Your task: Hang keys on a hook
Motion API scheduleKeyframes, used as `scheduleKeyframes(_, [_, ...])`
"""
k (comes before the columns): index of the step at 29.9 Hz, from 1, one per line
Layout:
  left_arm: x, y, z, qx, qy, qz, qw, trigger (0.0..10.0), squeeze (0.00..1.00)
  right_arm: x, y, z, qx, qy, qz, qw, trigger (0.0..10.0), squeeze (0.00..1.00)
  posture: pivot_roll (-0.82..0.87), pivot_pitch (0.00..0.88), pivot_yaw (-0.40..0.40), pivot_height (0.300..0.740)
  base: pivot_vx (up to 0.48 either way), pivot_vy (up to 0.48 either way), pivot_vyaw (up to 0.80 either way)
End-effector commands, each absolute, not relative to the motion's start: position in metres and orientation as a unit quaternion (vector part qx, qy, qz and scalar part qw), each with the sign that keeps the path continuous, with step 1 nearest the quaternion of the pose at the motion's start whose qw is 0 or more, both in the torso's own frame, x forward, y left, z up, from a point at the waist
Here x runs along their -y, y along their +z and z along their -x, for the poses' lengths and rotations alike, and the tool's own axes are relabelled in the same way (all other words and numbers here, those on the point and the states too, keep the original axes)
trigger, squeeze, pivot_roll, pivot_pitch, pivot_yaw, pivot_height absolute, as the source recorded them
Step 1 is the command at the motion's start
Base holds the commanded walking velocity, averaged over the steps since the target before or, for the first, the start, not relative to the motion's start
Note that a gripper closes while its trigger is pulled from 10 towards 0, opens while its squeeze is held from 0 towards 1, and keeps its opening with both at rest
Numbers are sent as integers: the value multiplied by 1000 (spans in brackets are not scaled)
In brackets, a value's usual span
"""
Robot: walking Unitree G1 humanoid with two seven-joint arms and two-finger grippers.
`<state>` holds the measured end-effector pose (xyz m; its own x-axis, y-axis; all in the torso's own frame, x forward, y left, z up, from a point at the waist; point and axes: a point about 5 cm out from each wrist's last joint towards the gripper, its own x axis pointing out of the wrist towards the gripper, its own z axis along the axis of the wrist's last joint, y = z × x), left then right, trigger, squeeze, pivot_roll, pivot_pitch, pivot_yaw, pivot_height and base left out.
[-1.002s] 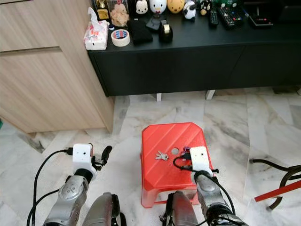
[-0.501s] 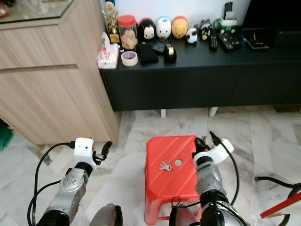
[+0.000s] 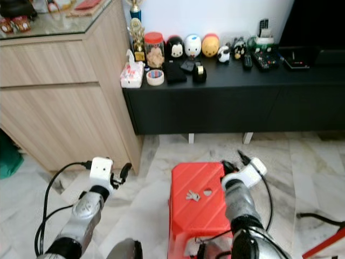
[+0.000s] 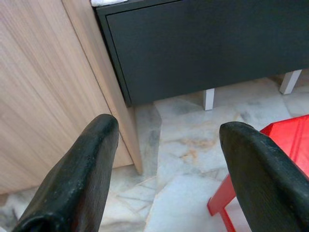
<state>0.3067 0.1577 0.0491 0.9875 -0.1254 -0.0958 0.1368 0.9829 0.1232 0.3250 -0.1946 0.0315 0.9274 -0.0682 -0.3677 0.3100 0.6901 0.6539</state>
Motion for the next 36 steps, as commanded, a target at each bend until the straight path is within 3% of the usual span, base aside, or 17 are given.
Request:
scheduleKeyframes(1, [-158, 49, -307, -43, -69, -72, 994, 10000, 0, 188, 35, -328, -153, -83, -365, 915, 10000, 0, 11, 0, 37, 646, 0, 0, 0])
scheduleKeyframes(6, [-157, 48, -307, -40, -70, -75, 994, 10000, 0, 185, 38, -327, -155, -52, -173, 971, 10000, 0, 14, 0, 29, 646, 0, 0, 0])
scheduleKeyframes(7, [-157, 48, -307, -40, -70, -75, 994, 10000, 0, 185, 39, -327, -153, -47, -146, 976, 10000, 0, 14, 0, 29, 646, 0, 0, 0])
scheduleKeyframes(8, [-157, 47, -307, -41, -69, -74, 994, 10000, 0, 185, 43, -328, -139, -39, -68, 987, 10000, 0, 10, 0, 27, 646, 0, 0, 0])
scheduleKeyframes(10, [-156, 46, -306, -42, -68, -72, 994, 10000, 0, 185, 46, -328, -119, -31, -16, 992, 10000, 0, 9, 0, 23, 646, 0, 0, 0])
scheduleKeyframes(21, [-161, 42, -304, -51, -50, -53, 996, 10000, 0, 191, 40, -315, -89, -41, -42, 994, 10000, 0, -1, 14, 25, 646, 0, 0, 0])
scheduleKeyframes(25, [-172, 41, -305, -58, -34, -51, 996, 10000, 0, 196, 30, -308, -116, -62, -51, 990, 10000, 0, 2, 19, 22, 671, 0, 0, 0])
scheduleKeyframes(36, [-218, -19, -258, -241, 9, -77, 967, 10000, 0, 195, 22, -302, -131, -55, -40, 989, 10000, 0, 5, 16, 20, 740, 0, 0, 0])
